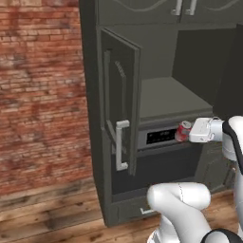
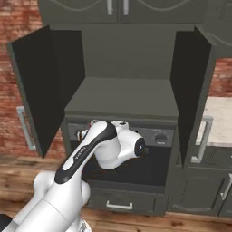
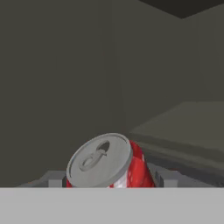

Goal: Pick the boxed drink, can from the counter and place them in the open cabinet.

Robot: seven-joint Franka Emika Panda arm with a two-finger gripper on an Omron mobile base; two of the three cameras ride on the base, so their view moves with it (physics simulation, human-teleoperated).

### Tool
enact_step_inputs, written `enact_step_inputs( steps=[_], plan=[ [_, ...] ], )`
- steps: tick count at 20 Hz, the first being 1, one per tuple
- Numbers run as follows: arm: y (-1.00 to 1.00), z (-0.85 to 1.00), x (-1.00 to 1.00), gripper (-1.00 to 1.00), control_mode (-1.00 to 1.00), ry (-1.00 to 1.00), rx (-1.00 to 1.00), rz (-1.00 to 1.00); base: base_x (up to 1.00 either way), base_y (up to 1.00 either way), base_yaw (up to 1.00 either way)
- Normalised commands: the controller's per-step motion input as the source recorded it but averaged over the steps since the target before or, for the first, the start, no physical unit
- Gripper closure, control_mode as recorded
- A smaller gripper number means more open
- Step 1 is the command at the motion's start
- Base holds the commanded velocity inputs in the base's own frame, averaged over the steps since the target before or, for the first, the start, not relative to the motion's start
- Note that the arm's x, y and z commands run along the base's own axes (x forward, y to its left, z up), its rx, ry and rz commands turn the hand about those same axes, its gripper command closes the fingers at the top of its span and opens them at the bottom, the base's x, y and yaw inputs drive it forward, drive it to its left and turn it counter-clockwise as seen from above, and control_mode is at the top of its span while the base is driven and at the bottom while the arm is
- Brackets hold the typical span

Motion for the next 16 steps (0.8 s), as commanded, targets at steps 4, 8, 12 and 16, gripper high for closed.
enact_step_inputs(
  steps=[4,8,12,16],
  plan=[
    [0.0,0.0,0.0,1.0,1.0,0.0,0.0,0.0,1.0,-0.05,0.01],
    [0.0,0.0,0.0,1.0,1.0,0.0,0.0,0.0,0.66,-0.79,0.07],
    [0.0,0.0,0.0,1.0,1.0,0.0,0.0,0.0,0.07,-0.13,0.03],
    [0.0,0.0,0.0,1.0,1.0,0.0,0.0,0.0,0.0,-0.1,0.0]
  ],
)
